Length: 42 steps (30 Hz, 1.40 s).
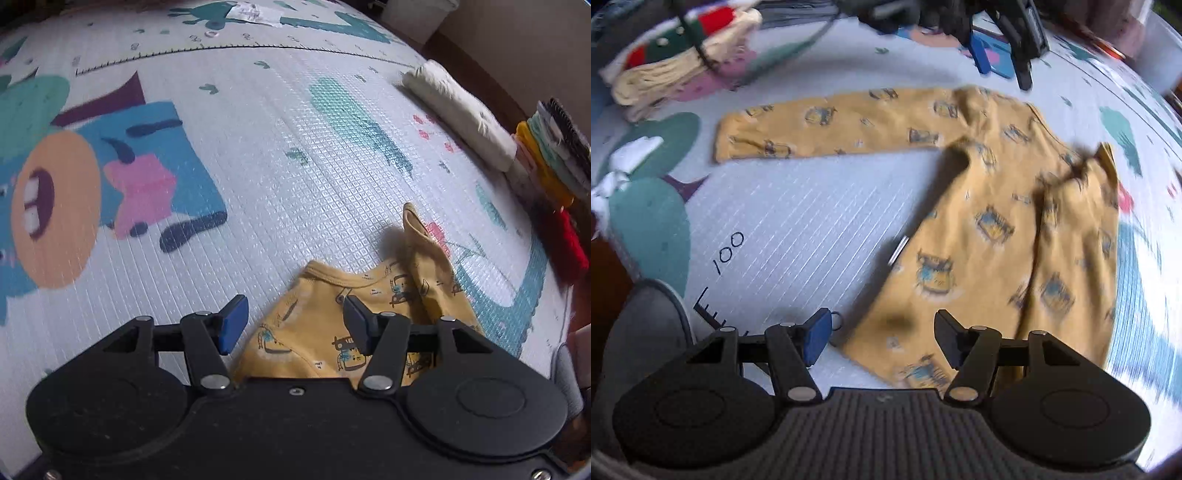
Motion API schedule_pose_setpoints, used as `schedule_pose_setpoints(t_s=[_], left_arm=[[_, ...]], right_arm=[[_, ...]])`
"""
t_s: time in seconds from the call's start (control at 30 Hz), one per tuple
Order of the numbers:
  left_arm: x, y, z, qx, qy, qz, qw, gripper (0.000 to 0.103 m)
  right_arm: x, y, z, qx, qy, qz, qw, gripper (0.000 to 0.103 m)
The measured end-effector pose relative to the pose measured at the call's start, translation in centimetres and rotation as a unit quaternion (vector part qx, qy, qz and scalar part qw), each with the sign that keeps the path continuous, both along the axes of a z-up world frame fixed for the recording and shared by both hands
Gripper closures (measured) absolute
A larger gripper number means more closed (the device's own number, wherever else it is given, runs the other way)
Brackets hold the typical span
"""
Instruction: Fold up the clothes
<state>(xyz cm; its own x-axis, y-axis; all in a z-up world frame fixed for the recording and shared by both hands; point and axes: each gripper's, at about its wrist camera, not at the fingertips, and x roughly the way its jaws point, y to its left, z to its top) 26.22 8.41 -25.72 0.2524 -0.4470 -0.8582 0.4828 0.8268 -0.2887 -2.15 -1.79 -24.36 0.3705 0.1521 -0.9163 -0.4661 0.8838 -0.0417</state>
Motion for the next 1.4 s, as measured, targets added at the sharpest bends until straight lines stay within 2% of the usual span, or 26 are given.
schedule_pose_setpoints(t_s=[0.07, 0.13, 0.2, 0.33, 0.37, 0.4, 0.43, 0.57, 0.63, 0.73, 1.1, 1.13, 1.2, 1.23, 1.27, 1.3, 1.4], left_arm=[[0.4, -0.4, 0.6, 0.022, 0.005, -0.010, 0.9997, 0.047], [0.8, -0.8, 1.2, 0.044, 0.010, -0.020, 0.9988, 0.046], [1.2, -1.3, 1.8, 0.065, 0.014, -0.030, 0.9973, 0.046], [1.9, -2.1, 2.9, 0.107, 0.024, -0.050, 0.9928, 0.046], [2.0, -2.0, 2.8, 0.104, 0.023, -0.054, 0.9928, 0.046], [2.1, -1.7, 2.7, 0.097, 0.020, -0.046, 0.9940, 0.046], [2.1, -1.4, 2.7, 0.090, 0.018, -0.037, 0.9951, 0.046], [1.8, -0.3, 1.0, 0.039, 0.043, -0.031, 0.9979, 0.047], [1.5, -0.4, 0.4, 0.044, 0.052, -0.062, 0.9957, 0.047], [1.3, 0.2, -0.5, 0.044, 0.070, -0.074, 0.9938, 0.047], [1.3, 1.7, -2.3, 0.027, 0.090, -0.096, 0.9910, 0.048], [1.3, 1.9, -2.5, 0.023, 0.090, -0.094, 0.9912, 0.051], [1.2, 2.2, -2.3, 0.027, 0.080, -0.092, 0.9922, 0.062], [1.1, 2.3, -2.2, 0.029, 0.076, -0.090, 0.9926, 0.074], [1.2, 2.5, -2.2, 0.027, 0.079, -0.086, 0.9928, 0.091], [1.4, 2.6, -2.2, 0.023, 0.087, -0.087, 0.9922, 0.098], [1.1, 2.0, -1.8, 0.021, 0.090, -0.110, 0.9896, 0.098]], right_arm=[[-0.5, 0.5, -0.5, -0.005, -0.016, -0.016, 1.000, 0.042], [-0.8, 0.3, -1.0, -0.002, -0.016, -0.027, 1.000, 0.050], [-1.0, -0.4, -0.9, 0.009, -0.018, -0.035, 0.999, 0.053], [-0.6, -2.5, -0.7, 0.054, -0.006, -0.057, 0.997, 0.073], [-0.5, -2.7, -0.8, 0.061, -0.004, -0.061, 0.996, 0.077], [-0.3, -3.2, -0.8, 0.073, 0.000, -0.070, 0.995, 0.086], [-0.1, -3.6, -0.8, 0.084, 0.003, -0.079, 0.993, 0.091], [0.3, -5.1, -0.7, 0.125, 0.017, -0.108, 0.986, 0.093], [0.3, -5.6, -0.6, 0.140, 0.024, -0.118, 0.983, 0.093], [0.6, -6.1, -0.7, 0.156, 0.032, -0.135, 0.978, 0.093], [0.7, -6.5, -1.2, 0.170, 0.048, -0.162, 0.971, 0.093], [0.7, -6.6, -1.3, 0.171, 0.049, -0.164, 0.970, 0.093], [0.7, -6.5, -1.4, 0.172, 0.051, -0.166, 0.970, 0.093], [0.7, -6.5, -1.4, 0.172, 0.051, -0.166, 0.970, 0.093], [0.8, -6.7, -1.5, 0.176, 0.053, -0.169, 0.968, 0.093], [0.8, -6.8, -1.6, 0.180, 0.054, -0.171, 0.967, 0.093], [0.8, -7.0, -1.6, 0.188, 0.058, -0.176, 0.964, 0.093]])
